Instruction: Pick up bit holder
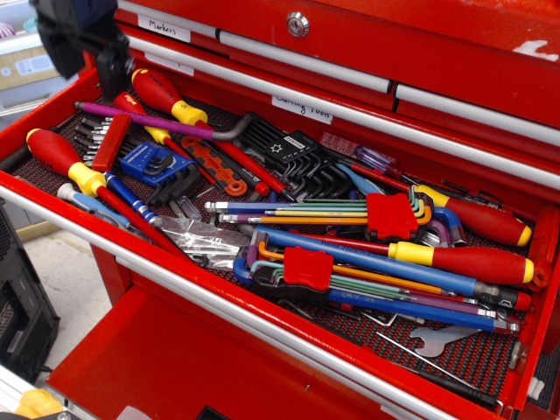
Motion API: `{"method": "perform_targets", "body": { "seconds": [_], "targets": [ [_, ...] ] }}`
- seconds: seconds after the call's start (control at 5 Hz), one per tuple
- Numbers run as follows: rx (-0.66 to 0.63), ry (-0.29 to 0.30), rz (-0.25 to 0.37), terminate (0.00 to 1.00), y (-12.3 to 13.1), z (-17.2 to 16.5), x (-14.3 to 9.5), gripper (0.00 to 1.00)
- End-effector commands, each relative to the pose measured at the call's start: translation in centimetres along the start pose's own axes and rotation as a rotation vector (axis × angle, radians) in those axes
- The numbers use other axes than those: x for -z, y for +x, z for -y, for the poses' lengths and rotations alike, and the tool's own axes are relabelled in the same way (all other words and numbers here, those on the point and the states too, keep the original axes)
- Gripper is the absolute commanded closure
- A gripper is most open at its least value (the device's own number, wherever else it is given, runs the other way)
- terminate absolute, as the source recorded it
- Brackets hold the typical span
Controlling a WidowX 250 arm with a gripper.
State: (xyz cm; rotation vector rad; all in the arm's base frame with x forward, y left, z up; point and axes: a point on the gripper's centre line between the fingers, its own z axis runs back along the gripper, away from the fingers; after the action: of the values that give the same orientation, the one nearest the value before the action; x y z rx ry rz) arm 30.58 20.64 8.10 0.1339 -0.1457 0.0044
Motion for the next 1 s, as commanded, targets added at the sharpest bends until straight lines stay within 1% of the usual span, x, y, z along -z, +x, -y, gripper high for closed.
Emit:
{"method": "perform_targets", "body": {
  "seconds": [0.0,0.2,0.4,0.8],
  "targets": [
    [-0.062,-0.039,0.066,0.00,0.5,-1.6,2.3,0.00],
    [-0.069,-0.076,0.062,0.00,1.4,-1.3,3.2,0.00],
    [-0.060,-0.090,0.056,0.00,2.2,-1.9,3.8,0.00],
    [-0.051,-0.112,0.065,0.00,1.8,-2.7,5.2,0.00]
  ]
}}
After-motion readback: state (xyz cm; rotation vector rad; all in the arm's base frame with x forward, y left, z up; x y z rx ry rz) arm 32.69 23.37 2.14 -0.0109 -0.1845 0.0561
